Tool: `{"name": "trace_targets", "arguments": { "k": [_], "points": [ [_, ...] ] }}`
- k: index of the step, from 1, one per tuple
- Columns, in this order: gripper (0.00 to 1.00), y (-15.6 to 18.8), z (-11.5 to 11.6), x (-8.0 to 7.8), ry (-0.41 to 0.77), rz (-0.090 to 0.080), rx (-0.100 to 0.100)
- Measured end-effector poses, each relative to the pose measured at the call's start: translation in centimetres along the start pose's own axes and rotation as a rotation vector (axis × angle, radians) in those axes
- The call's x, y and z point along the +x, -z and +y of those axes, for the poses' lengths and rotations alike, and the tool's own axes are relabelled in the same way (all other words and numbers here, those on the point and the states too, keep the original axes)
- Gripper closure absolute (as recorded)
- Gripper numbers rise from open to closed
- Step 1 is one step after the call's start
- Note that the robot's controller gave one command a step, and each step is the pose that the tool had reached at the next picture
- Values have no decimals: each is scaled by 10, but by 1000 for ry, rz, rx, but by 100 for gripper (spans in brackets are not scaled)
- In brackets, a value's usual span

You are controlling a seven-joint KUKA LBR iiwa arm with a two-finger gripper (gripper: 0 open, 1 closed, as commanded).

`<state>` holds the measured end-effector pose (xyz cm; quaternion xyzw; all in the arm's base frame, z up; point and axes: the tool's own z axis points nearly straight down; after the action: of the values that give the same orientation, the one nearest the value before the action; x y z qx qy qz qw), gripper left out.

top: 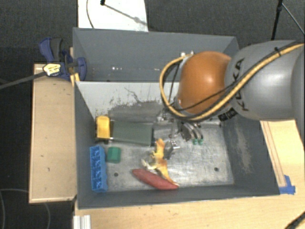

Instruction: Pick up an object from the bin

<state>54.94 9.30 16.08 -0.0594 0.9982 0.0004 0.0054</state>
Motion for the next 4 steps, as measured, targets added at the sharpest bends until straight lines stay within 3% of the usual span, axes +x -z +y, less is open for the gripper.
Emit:
{"name": "trace_targets", "arguments": {
  "k": [1, 2, 3, 4],
  "points": [
    [100, -73, -17, 27, 140, 5, -4],
    [100, -73, -17, 27, 138, 5, -4],
    [100, 34, -14, 43, 147, 9, -1],
    [100, 34, -14, 43, 145, 9, -1]
  ]
}}
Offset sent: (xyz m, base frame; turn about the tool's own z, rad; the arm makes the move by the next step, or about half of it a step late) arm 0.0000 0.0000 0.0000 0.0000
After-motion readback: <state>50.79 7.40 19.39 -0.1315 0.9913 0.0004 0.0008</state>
